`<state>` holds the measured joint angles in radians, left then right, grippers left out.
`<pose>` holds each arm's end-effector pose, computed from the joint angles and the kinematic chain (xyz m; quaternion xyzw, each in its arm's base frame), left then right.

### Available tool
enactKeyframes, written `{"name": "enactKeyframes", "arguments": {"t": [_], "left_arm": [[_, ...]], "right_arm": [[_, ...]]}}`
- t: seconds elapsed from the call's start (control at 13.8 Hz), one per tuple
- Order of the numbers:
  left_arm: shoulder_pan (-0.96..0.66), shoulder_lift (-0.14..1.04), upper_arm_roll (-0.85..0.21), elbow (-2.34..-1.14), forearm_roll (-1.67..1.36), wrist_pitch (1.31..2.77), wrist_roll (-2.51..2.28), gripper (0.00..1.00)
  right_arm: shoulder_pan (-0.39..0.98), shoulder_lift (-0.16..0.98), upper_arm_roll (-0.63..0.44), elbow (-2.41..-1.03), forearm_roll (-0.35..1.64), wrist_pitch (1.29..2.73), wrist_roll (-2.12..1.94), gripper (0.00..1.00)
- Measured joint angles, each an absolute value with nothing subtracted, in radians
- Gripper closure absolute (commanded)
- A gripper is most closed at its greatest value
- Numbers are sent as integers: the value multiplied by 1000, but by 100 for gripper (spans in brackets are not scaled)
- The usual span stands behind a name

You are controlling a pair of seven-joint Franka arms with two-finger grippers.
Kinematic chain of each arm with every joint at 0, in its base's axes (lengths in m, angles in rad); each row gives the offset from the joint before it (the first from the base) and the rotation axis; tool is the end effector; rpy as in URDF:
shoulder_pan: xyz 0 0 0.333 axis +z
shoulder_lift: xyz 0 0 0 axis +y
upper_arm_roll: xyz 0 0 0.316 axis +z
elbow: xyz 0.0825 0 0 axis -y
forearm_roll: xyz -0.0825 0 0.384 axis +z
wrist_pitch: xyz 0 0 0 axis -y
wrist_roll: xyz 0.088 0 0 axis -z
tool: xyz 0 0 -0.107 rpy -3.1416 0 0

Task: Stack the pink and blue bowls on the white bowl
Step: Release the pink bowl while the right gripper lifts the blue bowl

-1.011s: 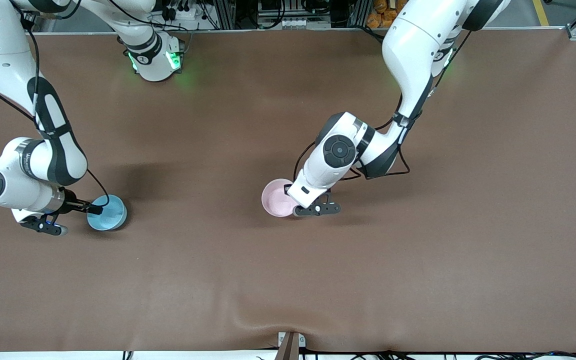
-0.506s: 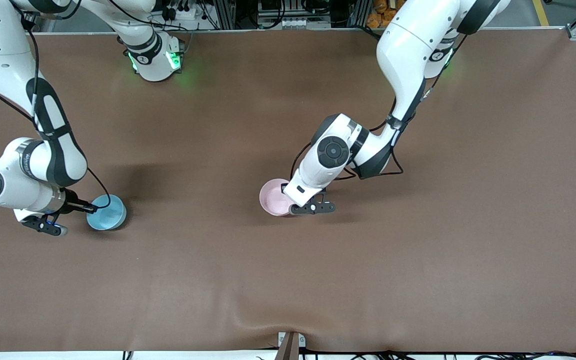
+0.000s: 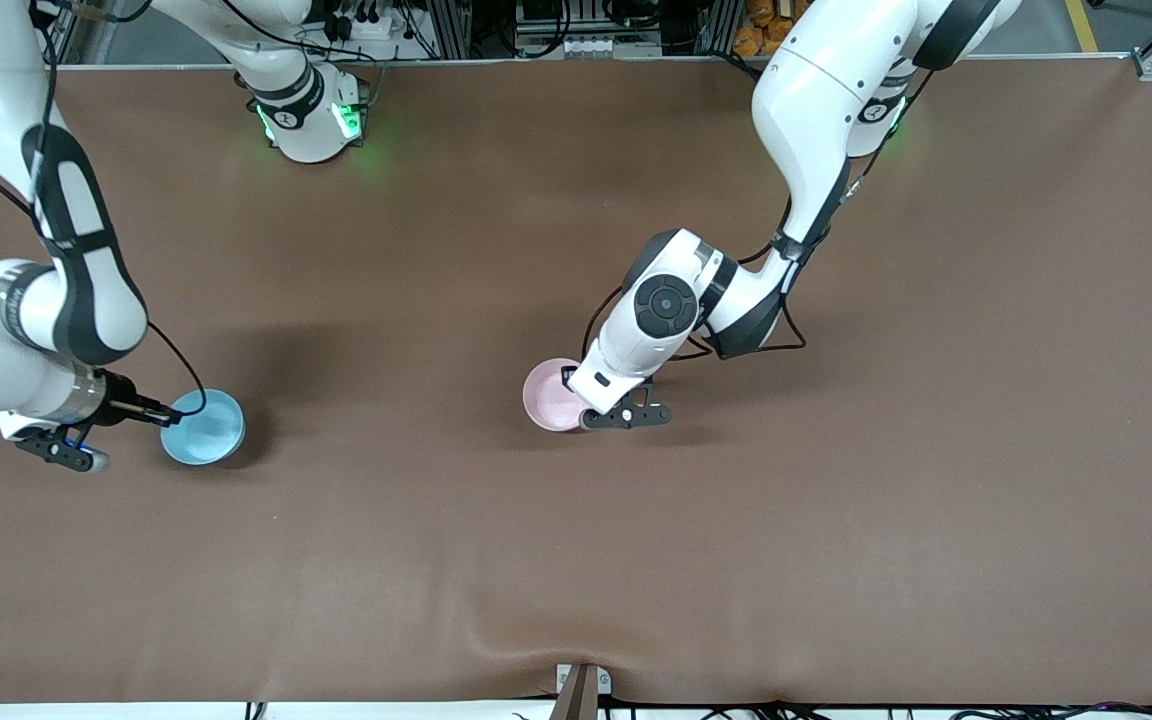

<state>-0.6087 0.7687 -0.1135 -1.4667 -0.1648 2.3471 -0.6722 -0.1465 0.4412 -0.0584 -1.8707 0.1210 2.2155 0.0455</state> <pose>0.5580 -0.4739 0.2374 0.9922 0.0474 -0.0209 0.1132 0.6141 -0.1216 0.2707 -0.9853 0.1607 0.0445 0.0376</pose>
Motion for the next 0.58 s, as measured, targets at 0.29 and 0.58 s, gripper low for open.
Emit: {"name": "enactKeyframes", "arguments": {"t": [0.29,0.58], "left_arm": [[-579,727,-98,-1451,-165,2313,-672,0],[-469,634,-88,-1447,-134,2194,-631,0]], "right_arm": [[-125,337,-6,-1870,235,2072,47,100],[-55,300,0,-1871,349,2024,98,100]]}}
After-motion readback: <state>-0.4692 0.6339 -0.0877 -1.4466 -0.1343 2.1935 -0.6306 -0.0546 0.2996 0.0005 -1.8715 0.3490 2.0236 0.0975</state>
